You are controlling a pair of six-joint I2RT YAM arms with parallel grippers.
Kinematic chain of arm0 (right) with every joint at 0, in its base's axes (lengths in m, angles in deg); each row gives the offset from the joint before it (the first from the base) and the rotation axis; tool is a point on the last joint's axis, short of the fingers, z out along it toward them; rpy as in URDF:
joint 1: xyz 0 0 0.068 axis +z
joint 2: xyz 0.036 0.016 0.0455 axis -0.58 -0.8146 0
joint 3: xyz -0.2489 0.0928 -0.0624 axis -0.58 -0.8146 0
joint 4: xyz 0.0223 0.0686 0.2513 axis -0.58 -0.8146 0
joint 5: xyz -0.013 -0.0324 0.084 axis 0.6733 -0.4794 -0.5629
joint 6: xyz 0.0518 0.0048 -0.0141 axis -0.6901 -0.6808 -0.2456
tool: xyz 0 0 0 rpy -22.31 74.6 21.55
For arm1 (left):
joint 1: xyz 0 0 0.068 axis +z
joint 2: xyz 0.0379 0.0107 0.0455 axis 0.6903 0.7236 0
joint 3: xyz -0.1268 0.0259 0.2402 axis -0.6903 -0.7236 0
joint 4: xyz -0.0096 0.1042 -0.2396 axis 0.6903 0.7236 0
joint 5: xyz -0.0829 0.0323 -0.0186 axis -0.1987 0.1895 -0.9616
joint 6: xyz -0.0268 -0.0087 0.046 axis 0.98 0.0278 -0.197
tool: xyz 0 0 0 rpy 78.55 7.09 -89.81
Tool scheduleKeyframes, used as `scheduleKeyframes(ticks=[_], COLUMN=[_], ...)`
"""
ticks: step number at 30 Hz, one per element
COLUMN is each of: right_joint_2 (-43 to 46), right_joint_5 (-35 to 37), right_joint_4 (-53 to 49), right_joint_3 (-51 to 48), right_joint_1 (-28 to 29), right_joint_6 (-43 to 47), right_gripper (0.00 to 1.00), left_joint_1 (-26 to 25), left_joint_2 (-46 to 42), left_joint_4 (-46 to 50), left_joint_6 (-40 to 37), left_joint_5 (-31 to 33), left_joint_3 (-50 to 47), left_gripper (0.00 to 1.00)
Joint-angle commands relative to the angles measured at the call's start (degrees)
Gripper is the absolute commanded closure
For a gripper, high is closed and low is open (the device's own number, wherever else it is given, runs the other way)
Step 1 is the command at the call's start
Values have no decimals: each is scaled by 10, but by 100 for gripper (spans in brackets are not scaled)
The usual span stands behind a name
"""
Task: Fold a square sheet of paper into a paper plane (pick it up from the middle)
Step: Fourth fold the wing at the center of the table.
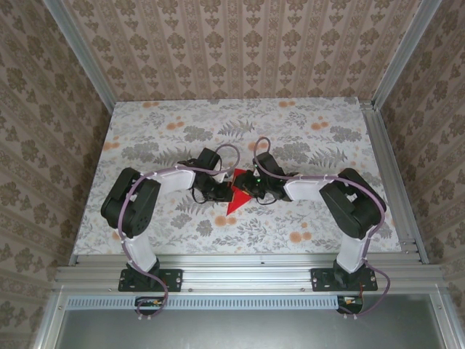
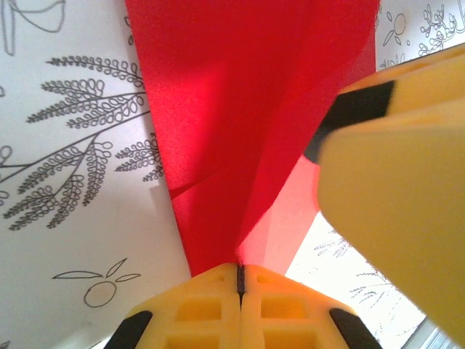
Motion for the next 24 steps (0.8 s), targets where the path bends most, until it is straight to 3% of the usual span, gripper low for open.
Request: scheduleKeyframes(ticks=[1, 24], right_joint_2=[25, -9], right_joint_5=[15, 4], right_joint_4=[-12, 8], right_joint_3=[-13, -18], right_joint_1=[-8, -13], right_joint_6=[15, 16], right_gripper=[61, 74], left_joint_1=[7, 26], left_joint_2=[3, 2], left_joint_4=[2, -22], left_joint_6=[-10, 0], left_joint_5=[-4, -12], left_joint_3=[-11, -33], left_gripper=[96, 96])
